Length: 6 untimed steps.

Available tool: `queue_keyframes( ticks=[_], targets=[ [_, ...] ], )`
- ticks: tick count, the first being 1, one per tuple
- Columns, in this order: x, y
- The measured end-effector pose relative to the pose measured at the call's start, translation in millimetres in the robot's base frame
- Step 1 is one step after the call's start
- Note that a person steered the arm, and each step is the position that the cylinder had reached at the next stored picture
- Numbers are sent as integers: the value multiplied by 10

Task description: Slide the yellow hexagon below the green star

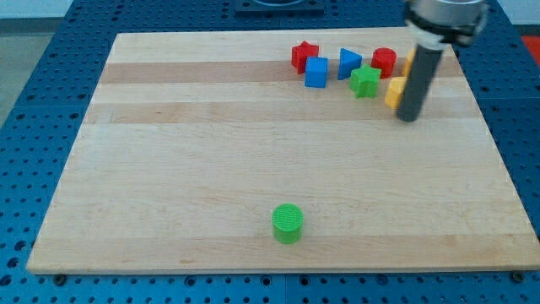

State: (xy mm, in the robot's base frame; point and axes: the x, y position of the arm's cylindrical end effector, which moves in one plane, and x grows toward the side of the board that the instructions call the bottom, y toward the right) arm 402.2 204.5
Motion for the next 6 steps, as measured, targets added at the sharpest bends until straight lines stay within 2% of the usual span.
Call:
queue_keyframes(
  ticks=[1, 4, 5, 6],
  targets=[
    [-458, 362],
    [-440, 111],
    [-239, 0],
    [-212, -144]
  ],
)
